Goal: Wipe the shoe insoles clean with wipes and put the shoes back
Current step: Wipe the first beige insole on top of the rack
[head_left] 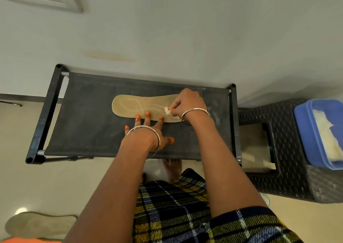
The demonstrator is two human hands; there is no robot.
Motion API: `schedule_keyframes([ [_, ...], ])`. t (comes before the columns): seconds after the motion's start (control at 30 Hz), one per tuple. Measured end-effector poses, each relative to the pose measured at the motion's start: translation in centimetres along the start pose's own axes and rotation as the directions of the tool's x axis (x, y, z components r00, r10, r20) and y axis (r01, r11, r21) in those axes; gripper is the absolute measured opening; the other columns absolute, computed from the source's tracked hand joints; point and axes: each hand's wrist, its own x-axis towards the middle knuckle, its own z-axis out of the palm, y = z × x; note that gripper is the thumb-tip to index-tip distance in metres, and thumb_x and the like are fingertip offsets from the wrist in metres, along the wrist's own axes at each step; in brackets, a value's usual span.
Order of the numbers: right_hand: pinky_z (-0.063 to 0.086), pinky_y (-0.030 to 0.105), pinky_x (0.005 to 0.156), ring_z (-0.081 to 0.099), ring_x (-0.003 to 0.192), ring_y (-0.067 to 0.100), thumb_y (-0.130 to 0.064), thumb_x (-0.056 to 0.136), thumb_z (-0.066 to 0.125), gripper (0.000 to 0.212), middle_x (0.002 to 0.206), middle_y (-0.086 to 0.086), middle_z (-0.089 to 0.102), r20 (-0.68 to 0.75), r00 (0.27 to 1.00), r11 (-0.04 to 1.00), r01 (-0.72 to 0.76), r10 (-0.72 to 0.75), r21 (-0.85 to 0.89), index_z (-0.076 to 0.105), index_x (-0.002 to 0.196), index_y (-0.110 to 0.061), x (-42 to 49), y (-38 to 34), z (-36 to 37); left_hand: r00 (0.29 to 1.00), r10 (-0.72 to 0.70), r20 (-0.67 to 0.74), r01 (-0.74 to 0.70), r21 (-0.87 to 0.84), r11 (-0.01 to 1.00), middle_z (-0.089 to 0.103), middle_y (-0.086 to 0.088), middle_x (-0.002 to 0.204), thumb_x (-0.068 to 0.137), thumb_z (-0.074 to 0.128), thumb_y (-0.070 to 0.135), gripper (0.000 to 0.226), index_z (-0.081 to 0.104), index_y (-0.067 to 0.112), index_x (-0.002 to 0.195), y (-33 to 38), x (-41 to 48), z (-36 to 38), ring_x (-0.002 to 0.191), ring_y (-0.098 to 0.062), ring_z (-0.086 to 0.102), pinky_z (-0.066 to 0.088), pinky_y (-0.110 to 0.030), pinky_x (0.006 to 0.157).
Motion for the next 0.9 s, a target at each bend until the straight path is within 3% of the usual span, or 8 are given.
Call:
schedule_keyframes([
  [0.1,0.061,0.039,0.079,0.070,0.079,0.021,-0.020,0.071,0.079,0.011,0.084,-0.002,0.075,0.033,0.999,0.999,0.019,-0.017,-0.046,0.080,0.082,-0.021,-0.16,-0.07,0.16,1.000,-0.002,-0.002,0.002,0.005,1.000,-0.033,-0.001,0.156,0.091,0.038,0.067,0.084,-0.016,0.041,0.150,0.04,0.04,0.08,0.145,-0.033,-0.024,0.002,-0.062,0.117],
  [0.27,0.058,0.039,0.083,0.069,0.088,0.020,-0.024,0.083,0.074,0.010,0.093,-0.004,0.075,-0.273,0.960,0.991,0.094,-0.066,0.092,0.078,0.092,-0.026,-0.60,-0.04,0.80,1.000,-0.008,-0.007,0.008,0.002,1.000,-0.033,-0.001,0.156,0.092,0.039,0.067,0.084,-0.016,0.040,0.150,0.19,0.09,0.09,0.145,-0.033,-0.024,0.001,-0.062,0.116],
  [0.33,0.059,0.039,0.083,0.070,0.086,0.021,-0.024,0.081,0.076,0.010,0.092,-0.003,0.076,-0.210,0.976,0.994,0.068,-0.049,0.087,0.079,0.091,-0.024,-0.26,-0.06,0.68,1.000,-0.006,-0.004,0.006,-0.003,1.000,-0.032,-0.001,0.156,0.092,0.039,0.066,0.084,-0.016,0.040,0.150,0.15,0.09,0.03,0.145,-0.033,-0.024,0.002,-0.062,0.117],
  [0.43,0.060,0.038,0.080,0.071,0.081,0.022,-0.026,0.073,0.078,0.016,0.090,0.001,0.076,0.017,1.000,0.998,0.019,-0.018,-0.062,0.079,0.088,-0.021,-0.11,-0.30,0.27,1.000,-0.006,-0.002,0.006,-0.007,1.000,-0.032,-0.001,0.156,0.092,0.039,0.067,0.084,-0.016,0.041,0.150,0.05,0.10,0.03,0.144,-0.033,-0.024,0.003,-0.061,0.117],
  [0.5,0.061,0.038,0.077,0.070,0.077,0.021,-0.031,0.073,0.079,0.016,0.084,-0.002,0.075,0.043,0.999,0.992,0.038,-0.033,-0.121,0.079,0.085,-0.022,-0.33,-0.41,0.36,1.000,-0.006,0.000,0.006,-0.007,1.000,-0.032,-0.001,0.156,0.092,0.040,0.067,0.085,-0.016,0.041,0.150,0.07,0.15,0.04,0.144,-0.033,-0.025,0.003,-0.061,0.117],
  [0.63,0.059,0.039,0.081,0.070,0.087,0.020,-0.025,0.084,0.073,0.009,0.092,-0.004,0.075,-0.240,0.969,0.995,0.080,-0.063,0.061,0.078,0.091,-0.026,-0.88,-0.38,0.74,1.000,-0.008,-0.002,0.008,-0.008,1.000,-0.032,-0.001,0.156,0.092,0.040,0.066,0.085,-0.015,0.040,0.150,0.12,0.20,0.01,0.145,-0.033,-0.024,0.003,-0.061,0.117],
  [0.7,0.058,0.039,0.082,0.070,0.087,0.021,-0.025,0.084,0.073,0.009,0.092,-0.003,0.075,-0.278,0.959,0.993,0.076,-0.047,0.093,0.078,0.092,-0.025,-0.67,-0.21,0.76,1.000,-0.005,-0.001,0.005,-0.004,1.000,-0.032,-0.001,0.156,0.092,0.040,0.066,0.085,-0.015,0.040,0.150,0.16,0.12,-0.01,0.145,-0.033,-0.024,0.003,-0.060,0.117],
  [0.9,0.060,0.040,0.078,0.070,0.079,0.022,-0.028,0.067,0.077,0.024,0.086,0.000,0.074,0.055,0.998,0.995,-0.011,0.017,-0.102,0.077,0.090,-0.020,-0.02,-0.61,0.66,1.000,-0.007,0.000,0.007,-0.005,1.000,-0.032,-0.001,0.156,0.091,0.040,0.067,0.086,-0.016,0.039,0.150,0.00,0.35,0.04,0.144,-0.033,-0.024,0.003,-0.060,0.117],
])
